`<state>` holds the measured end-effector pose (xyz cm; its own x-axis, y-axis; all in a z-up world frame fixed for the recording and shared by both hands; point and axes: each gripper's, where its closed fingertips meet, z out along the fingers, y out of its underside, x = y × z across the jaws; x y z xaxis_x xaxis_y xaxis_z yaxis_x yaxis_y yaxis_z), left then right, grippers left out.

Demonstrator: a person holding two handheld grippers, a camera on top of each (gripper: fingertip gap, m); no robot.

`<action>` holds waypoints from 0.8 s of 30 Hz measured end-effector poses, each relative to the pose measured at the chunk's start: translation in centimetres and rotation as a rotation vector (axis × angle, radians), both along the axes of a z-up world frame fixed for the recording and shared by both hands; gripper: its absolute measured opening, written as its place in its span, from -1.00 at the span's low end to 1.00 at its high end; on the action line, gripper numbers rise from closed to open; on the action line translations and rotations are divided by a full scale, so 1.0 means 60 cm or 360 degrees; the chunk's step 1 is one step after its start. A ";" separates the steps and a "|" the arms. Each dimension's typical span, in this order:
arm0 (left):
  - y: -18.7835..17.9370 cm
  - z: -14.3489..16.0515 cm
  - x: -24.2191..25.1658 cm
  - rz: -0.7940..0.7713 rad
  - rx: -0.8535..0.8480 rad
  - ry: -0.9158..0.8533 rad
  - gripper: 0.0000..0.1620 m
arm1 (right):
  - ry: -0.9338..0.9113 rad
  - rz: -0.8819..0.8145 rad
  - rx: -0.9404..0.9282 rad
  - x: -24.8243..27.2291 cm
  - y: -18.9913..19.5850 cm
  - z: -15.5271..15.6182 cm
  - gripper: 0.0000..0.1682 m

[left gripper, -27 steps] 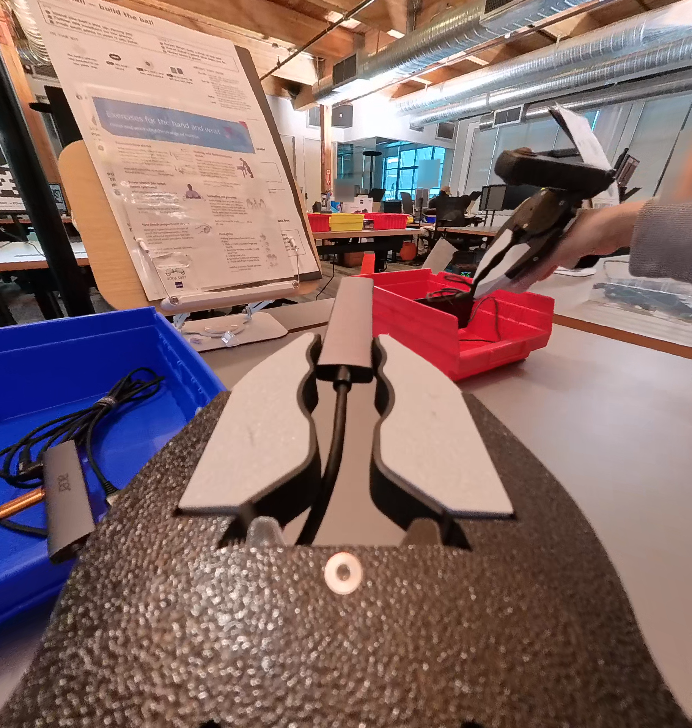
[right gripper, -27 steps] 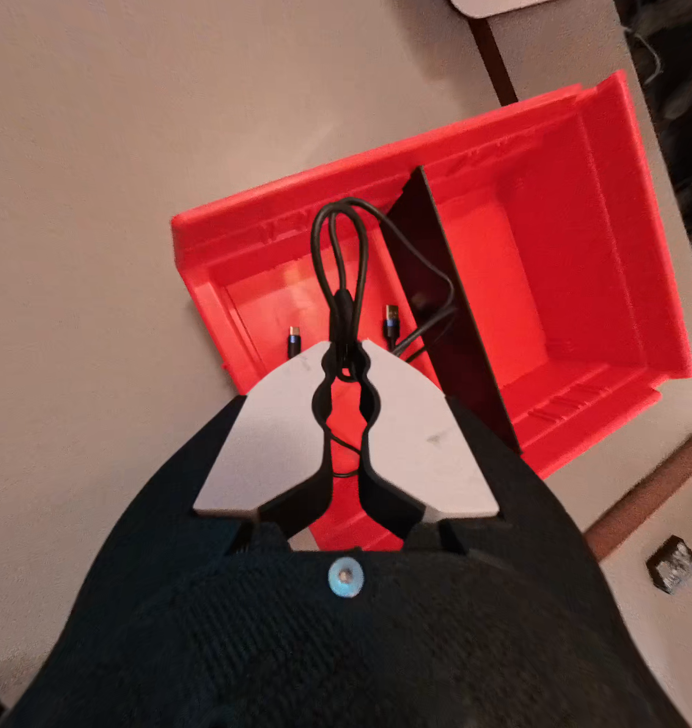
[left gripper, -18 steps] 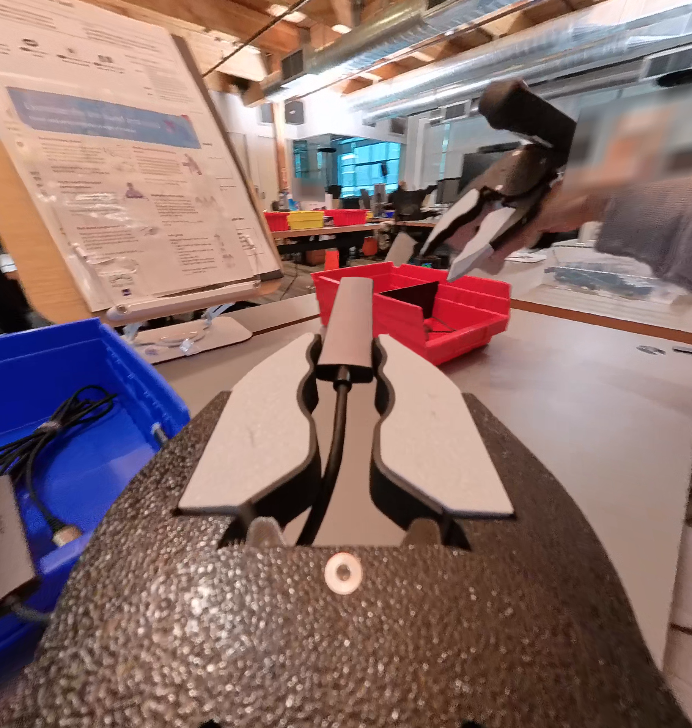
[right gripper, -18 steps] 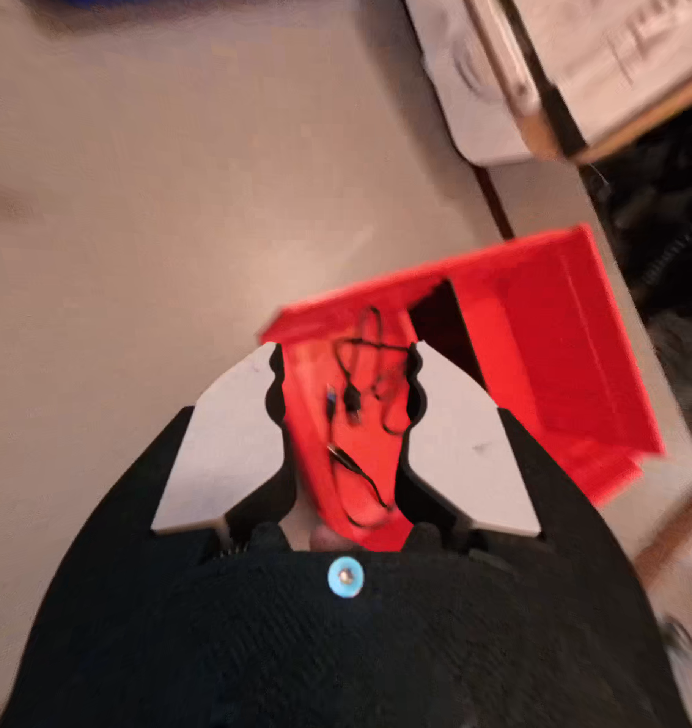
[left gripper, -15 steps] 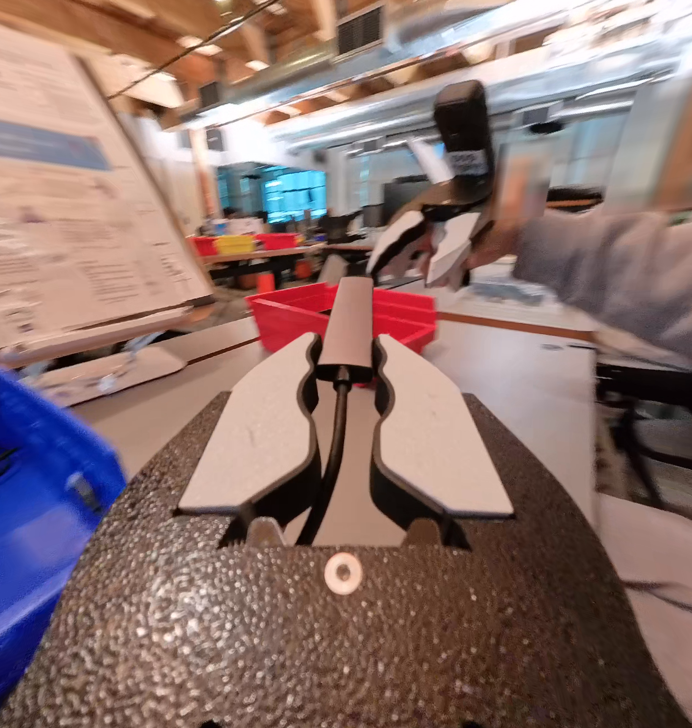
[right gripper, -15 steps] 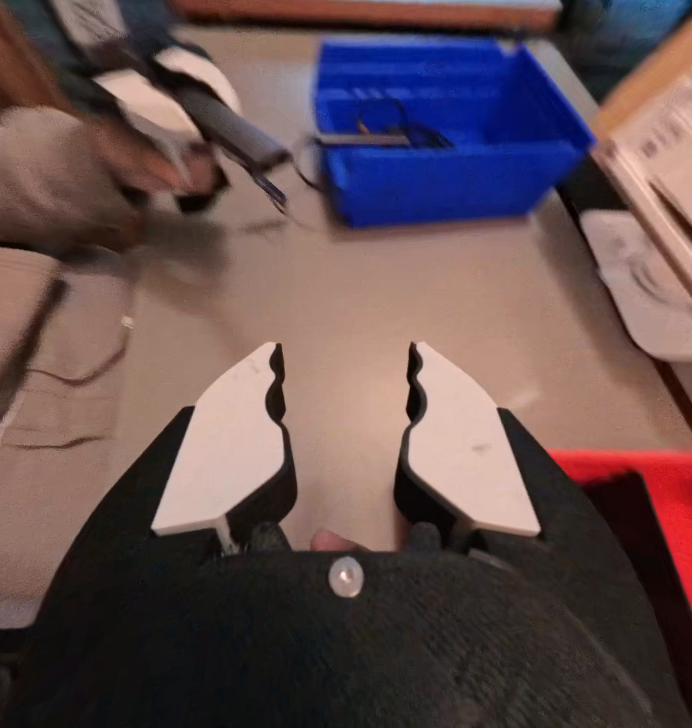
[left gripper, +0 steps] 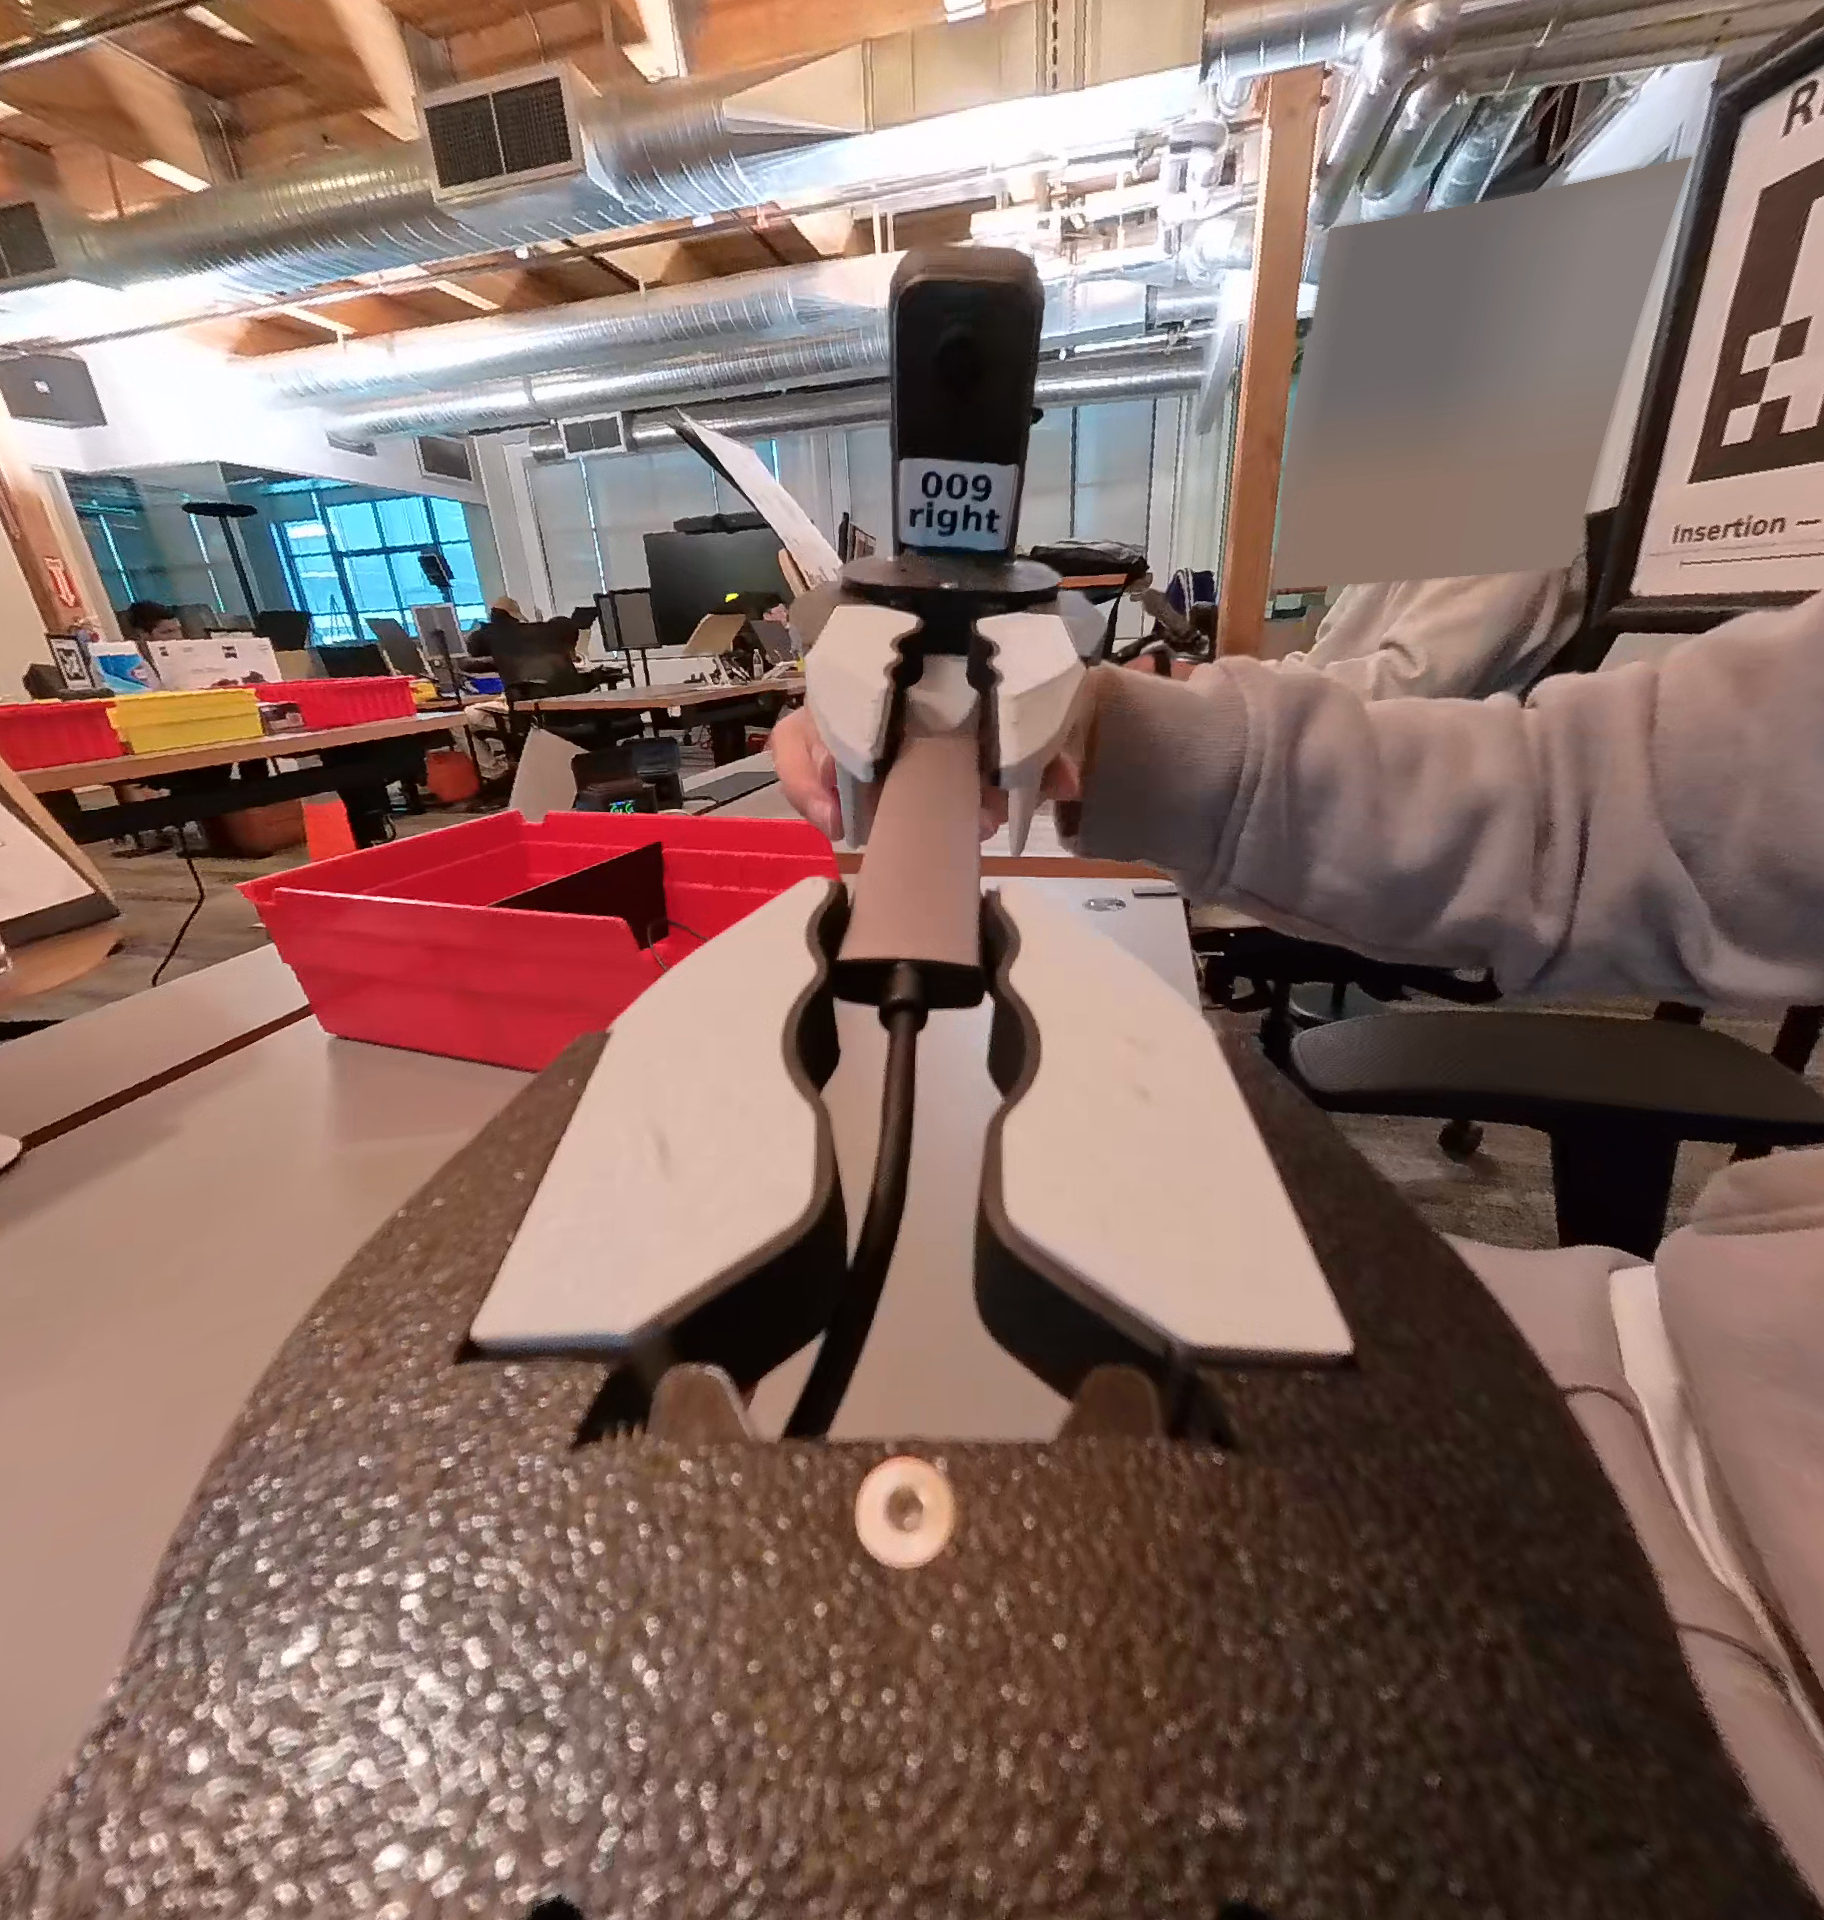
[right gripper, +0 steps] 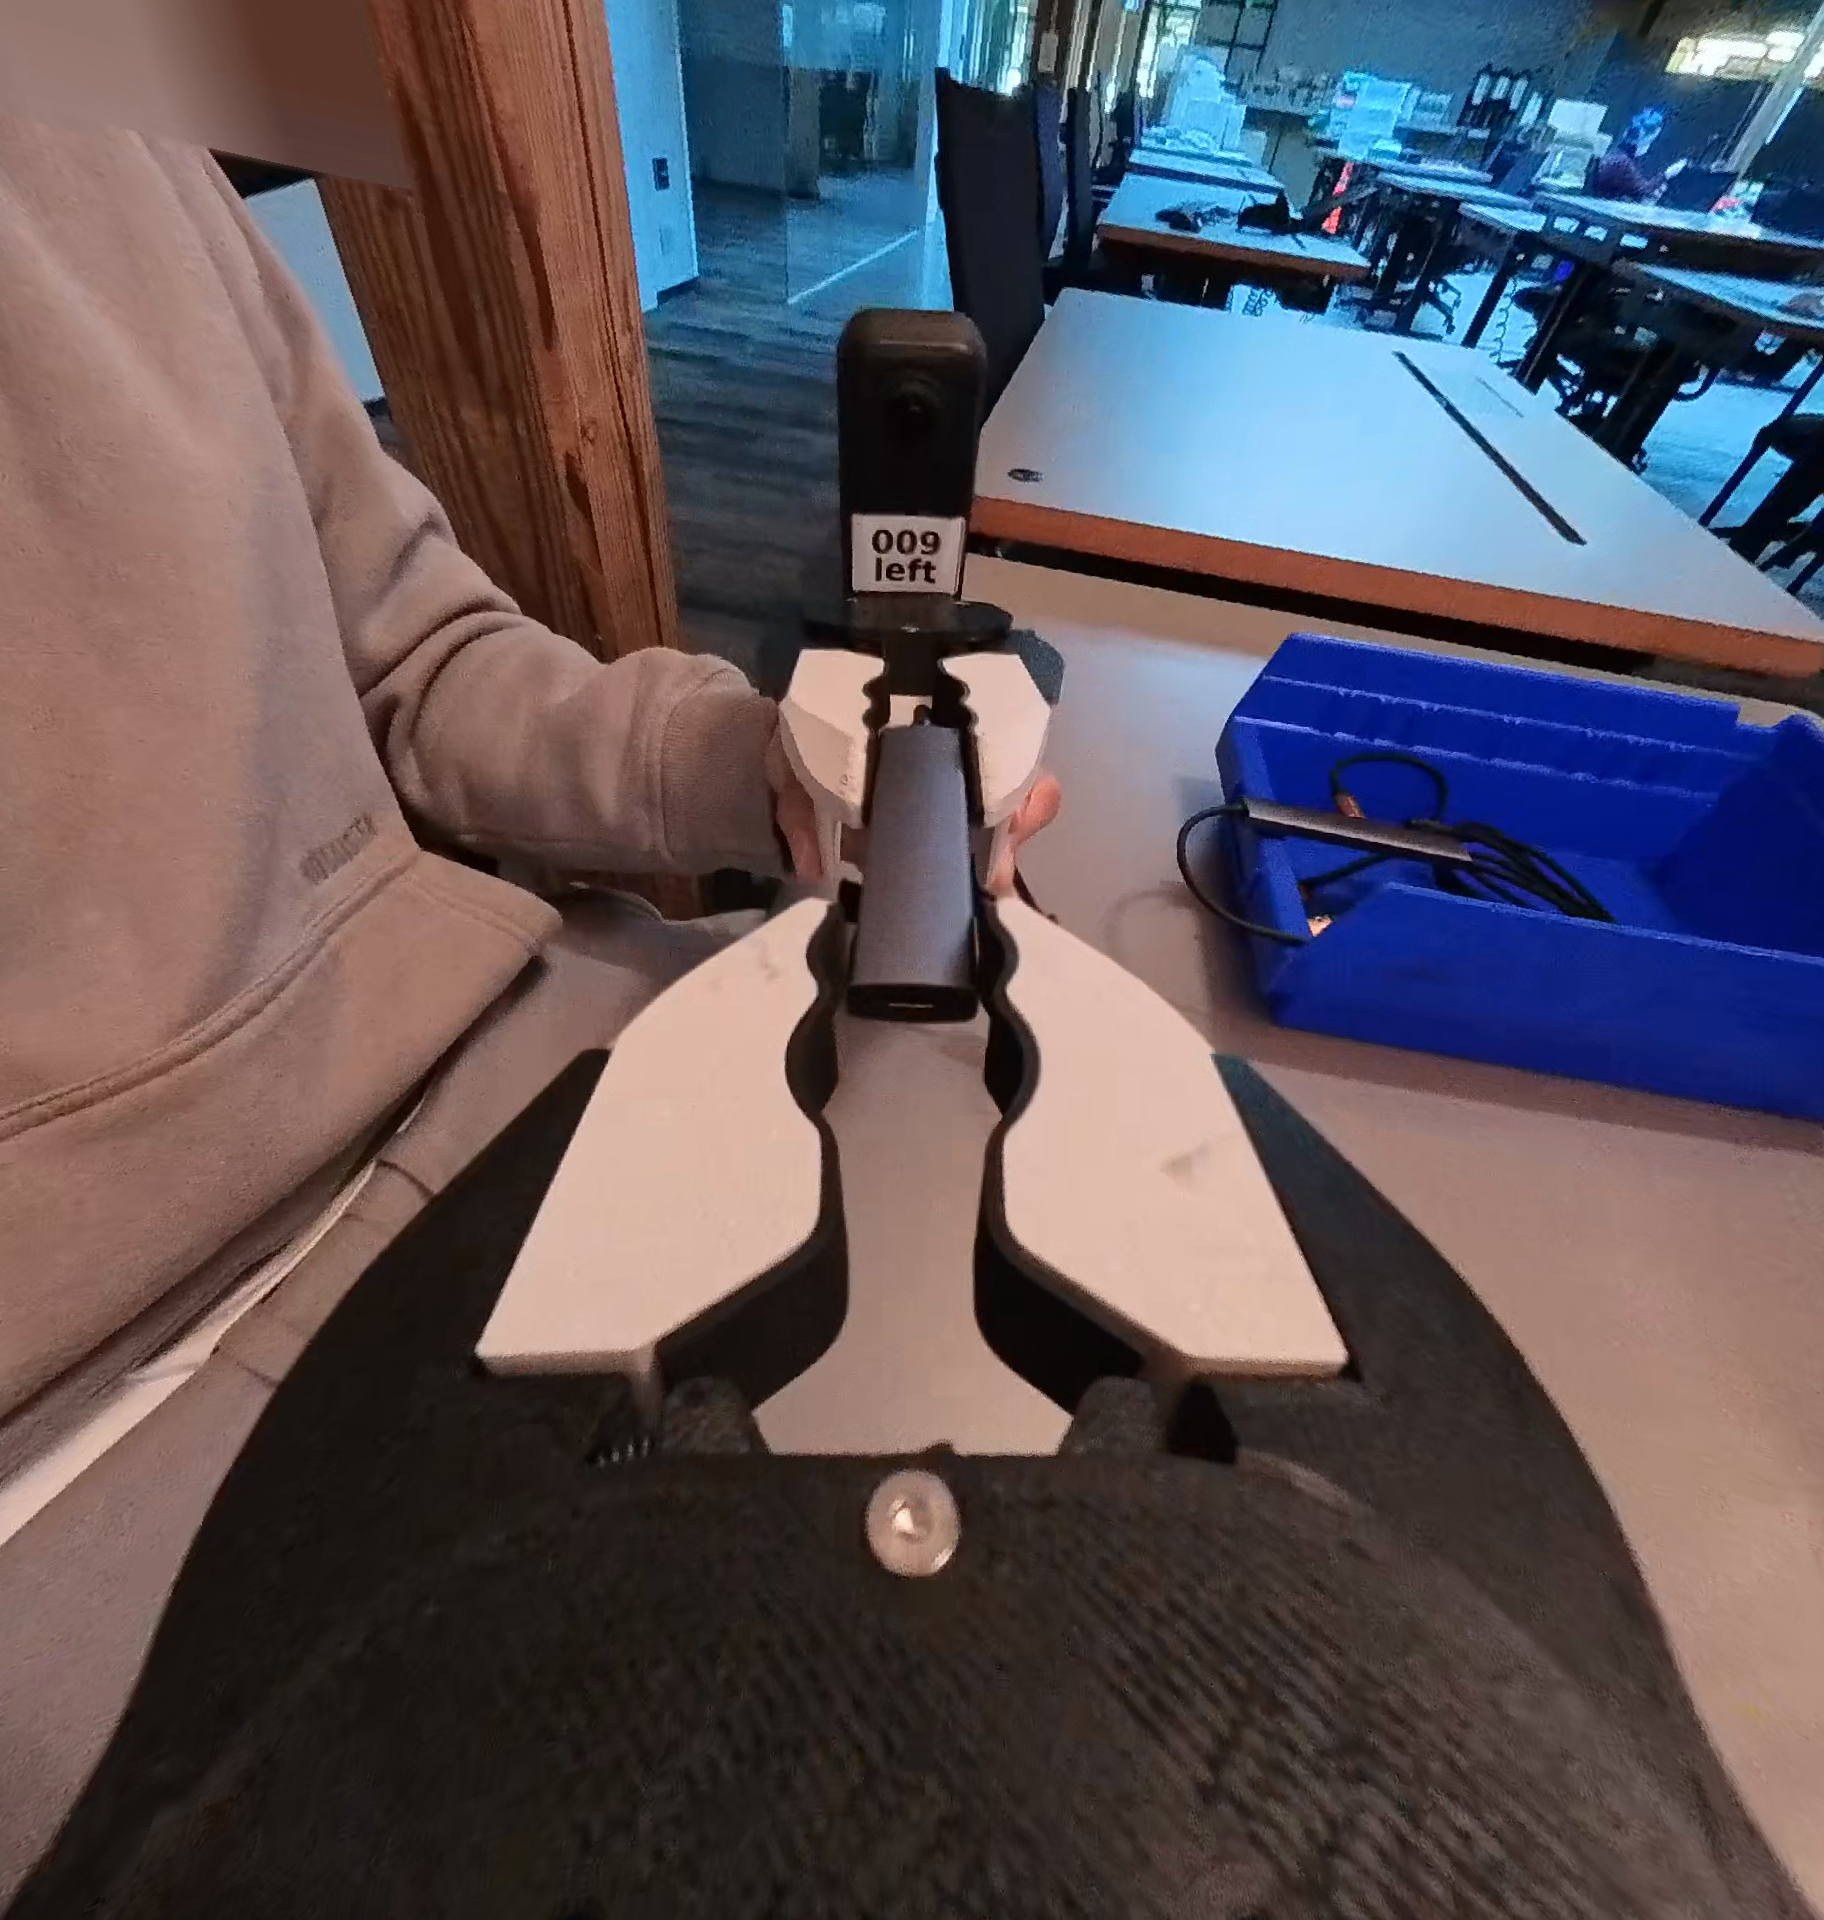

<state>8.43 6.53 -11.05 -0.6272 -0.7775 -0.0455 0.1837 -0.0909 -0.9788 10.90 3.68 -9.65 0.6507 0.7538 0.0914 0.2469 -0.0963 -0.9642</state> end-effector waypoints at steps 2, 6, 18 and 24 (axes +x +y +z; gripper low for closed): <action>0.001 -0.003 0.001 0.0006 0.0004 0.0005 -0.70 | -0.0046 -0.0029 -0.0007 0.002 0.001 -0.004 -0.71; 0.001 0.000 0.000 0.0008 -0.0013 -0.0024 -0.70 | -0.0075 -0.0050 -0.0049 0.005 0.004 -0.007 -0.68; 0.043 0.017 0.015 0.0340 -0.0086 -0.0109 0.01 | -0.0105 -0.0138 -0.0053 0.037 0.017 0.021 -0.71; 0.101 0.060 -0.004 0.0711 -0.0131 -0.0363 0.17 | -0.0202 -0.0470 0.0127 0.163 0.003 0.127 -0.71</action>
